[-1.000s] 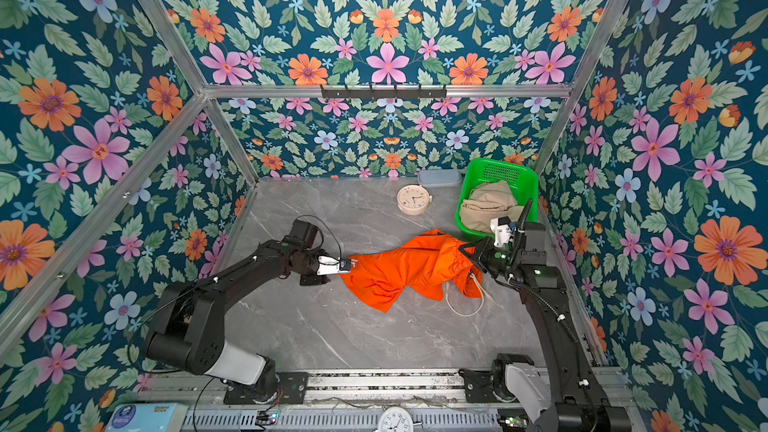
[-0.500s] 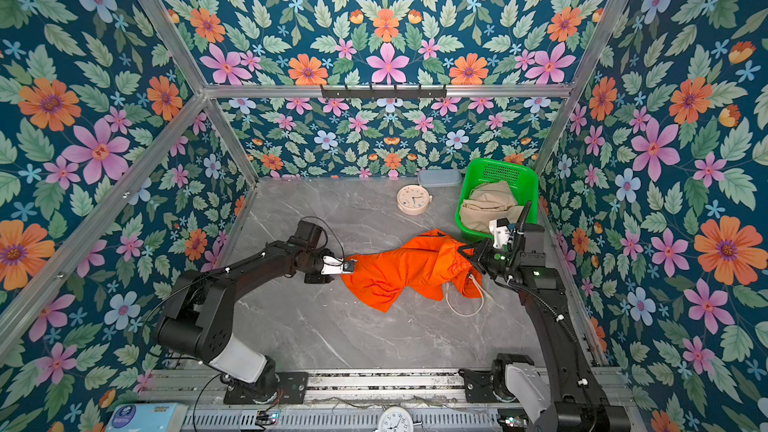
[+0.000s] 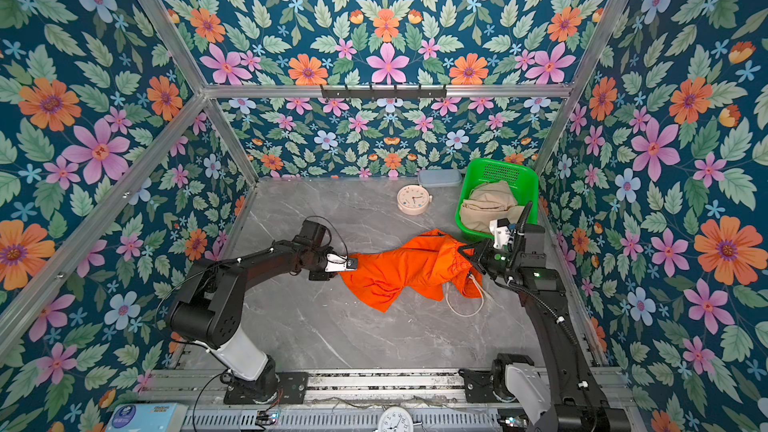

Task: Fold and stack the shorts

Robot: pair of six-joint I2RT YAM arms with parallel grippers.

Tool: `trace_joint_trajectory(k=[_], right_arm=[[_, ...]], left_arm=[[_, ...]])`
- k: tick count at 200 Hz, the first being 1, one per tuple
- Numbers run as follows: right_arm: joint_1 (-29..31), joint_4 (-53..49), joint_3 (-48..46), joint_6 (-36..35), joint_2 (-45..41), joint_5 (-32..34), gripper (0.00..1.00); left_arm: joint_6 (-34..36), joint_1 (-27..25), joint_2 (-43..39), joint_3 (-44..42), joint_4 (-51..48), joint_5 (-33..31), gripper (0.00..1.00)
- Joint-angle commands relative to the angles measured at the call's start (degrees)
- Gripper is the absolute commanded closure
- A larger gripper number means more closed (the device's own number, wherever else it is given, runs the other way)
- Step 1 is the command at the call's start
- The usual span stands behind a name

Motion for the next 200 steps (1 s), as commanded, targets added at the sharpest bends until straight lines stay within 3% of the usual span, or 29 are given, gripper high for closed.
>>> trace_joint_trajectory(k=[1, 24, 61, 90, 133, 166, 200], right_arm=[[0.0, 1.5, 0.0, 0.5, -0.2, -0.4, 0.83], [0.1, 1.6, 0.0, 0.5, -0.2, -0.4, 0.83], [0.0, 1.2, 0.3, 0.5, -0.3, -0.4, 0.83], [0.0, -0.1, 2.1, 0.1, -0.9, -0.5, 0.83], [0.1, -5.2, 10.2, -1.9, -0.5, -0.5, 0.83], [0.1, -8.1, 18.8, -2.5, 0.1, -1.2, 0.83], [2.8, -12.4, 29.8, -3.0, 3.6, -3.7, 0.84]], left_arm=[[-1.3, 0.0, 0.2, 0.2, 1.1, -0.3, 0.61], [-1.7, 0.0, 0.7, 0.2, 1.4, -0.1, 0.67], [-3.2, 0.0, 0.3, 1.5, 0.1, -0.1, 0.9], [-8.4, 0.0, -4.2, 3.5, -2.4, 0.5, 0.99], [-20.3, 0.0, -17.0, 5.5, -4.6, -2.7, 1.0], [-28.7, 0.0, -26.8, 10.1, -6.5, -11.5, 1.0], [-34.9, 0.0, -31.3, 18.8, -10.1, -19.2, 1.0]])
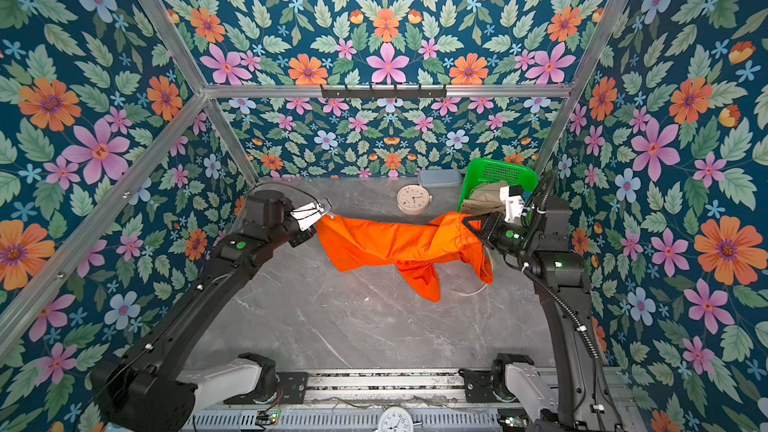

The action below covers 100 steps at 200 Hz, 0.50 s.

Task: Fold and stack the shorts

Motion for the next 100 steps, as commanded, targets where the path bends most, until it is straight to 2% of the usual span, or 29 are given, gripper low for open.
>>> trace_joint_trajectory(k=[1, 25, 59, 100], right_arm=[[2.2, -2.7, 6.0, -1.3, 1.8, -2.4, 0.83], [7.0, -5.7, 13.3, -2.3, 4.6, -0.1, 0.84], [13.4, -5.5, 21.1, -1.4, 8.5, 1.7, 0.84], [24.6, -7.9, 33.0, -3.9, 17.4, 5.6, 0.84]], left_arm=[[-7.1, 0.1, -2.1, 4.3, -3.2, -7.7, 1.0], [-8.3, 0.1, -4.5, 9.0, -3.8, -11.5, 1.0], [-8.1, 0.1, -6.4, 13.9, -5.0, -20.0, 1.0], [-7.1, 0.1, -9.5, 17.2, -6.9, -26.5, 1.0]])
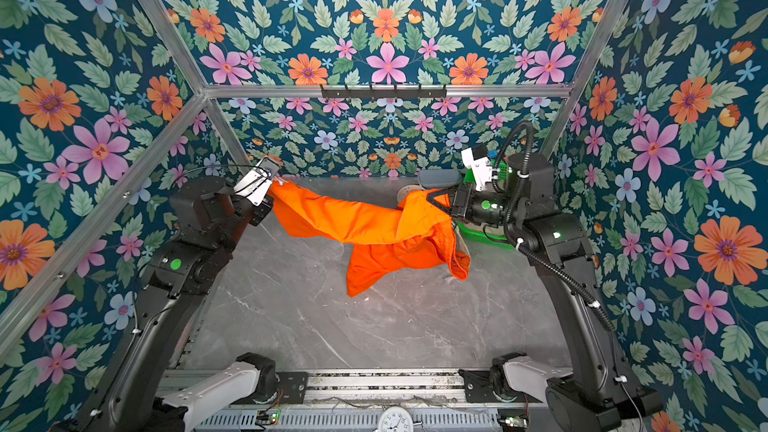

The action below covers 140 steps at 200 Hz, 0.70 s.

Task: Fold and stack the shorts
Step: 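Lift the orange shorts high between both grippers, stretching them out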

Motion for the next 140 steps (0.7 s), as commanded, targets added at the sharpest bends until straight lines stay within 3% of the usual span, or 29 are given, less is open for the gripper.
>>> trace_joint_trajectory(k=[1, 52, 89, 116, 140], right_arm=[[4.7, -0.6, 5.5, -2.4, 4.3, 2.7, 0.84], [14.8, -7.0, 29.6, -6.3, 23.5, 1.4, 0.84], [16.3, -13.3, 47.3, -7.8, 35.6, 0.1, 0.84], [16.1, -20.1, 54.7, -10.6, 37.7, 3.6, 0.84], [15.4, -20.9, 48.6, -12.0, 31.8, 6.3, 0.84]], left_arm=[[0.0, 0.1, -1.9, 0.9, -0.8, -6.4, 1.0], [2.5, 0.2, -5.4, 2.3, -2.4, -13.5, 1.0], [3.2, 0.2, -6.7, 3.2, -2.5, -14.9, 1.0], [2.2, 0.2, -4.5, 2.8, -2.8, -12.3, 1.0], [-0.2, 0.2, -2.8, 3.7, -3.0, -10.3, 1.0]])
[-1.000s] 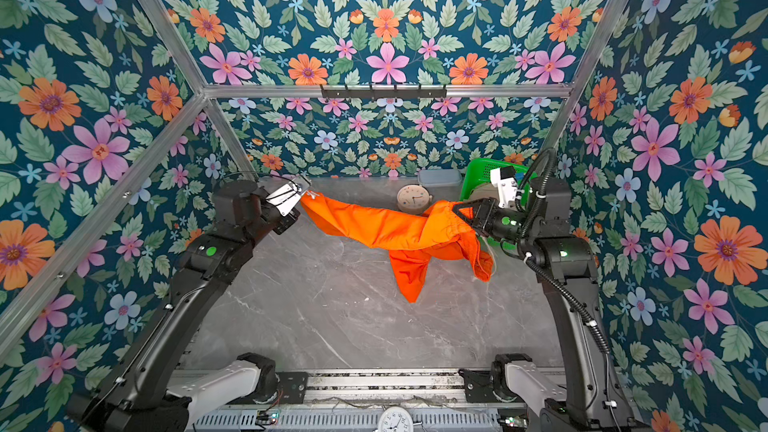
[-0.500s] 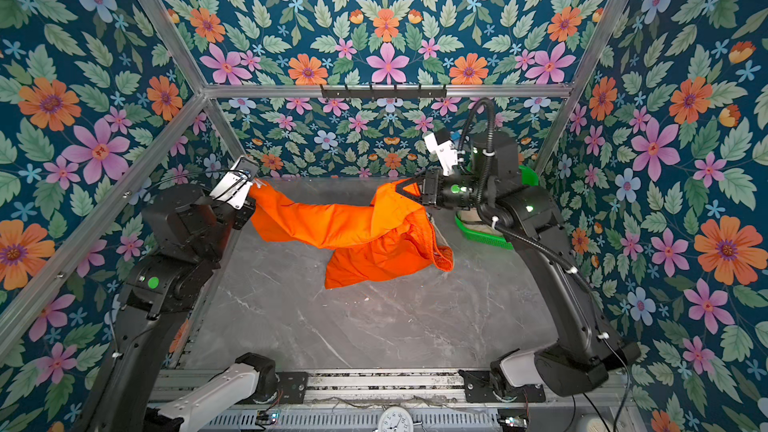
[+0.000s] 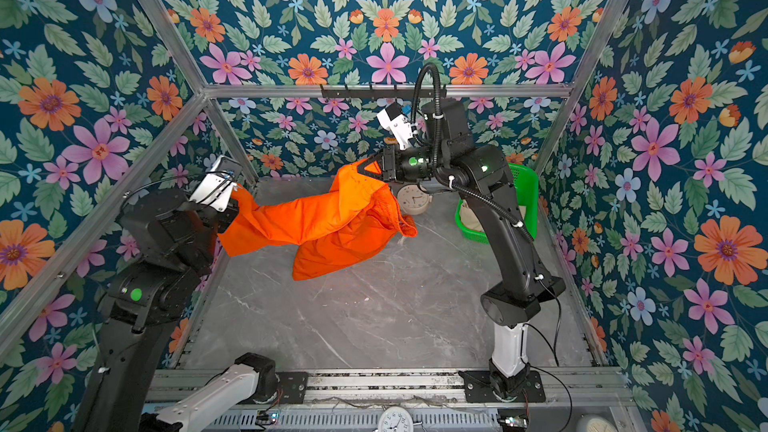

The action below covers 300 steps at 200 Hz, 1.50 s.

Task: Fold and stack the shorts
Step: 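Lift the orange shorts high between both grippers, stretching them out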

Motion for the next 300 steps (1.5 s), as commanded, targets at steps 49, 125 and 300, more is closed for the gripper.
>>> trace_joint_trajectory(k=[49, 125, 300], right_arm=[[-1.2, 0.3, -26.1, -3.4, -24.4, 6.2, 0.85], [-1.3, 2.3, -34.9, -2.0, -33.9, 10.8, 0.88], [-13.0, 17.1, -25.5, -1.5, -7.2, -5.3, 0.91]], left_arm=[[-7.0, 0.1, -4.3, 3.4, -1.3, 6.2, 1.0], [-9.3, 0.1, -1.9, 6.8, -4.1, 4.4, 1.0], [-2.4, 10.7, 5.0, 1.0, 15.1, 12.8, 1.0]])
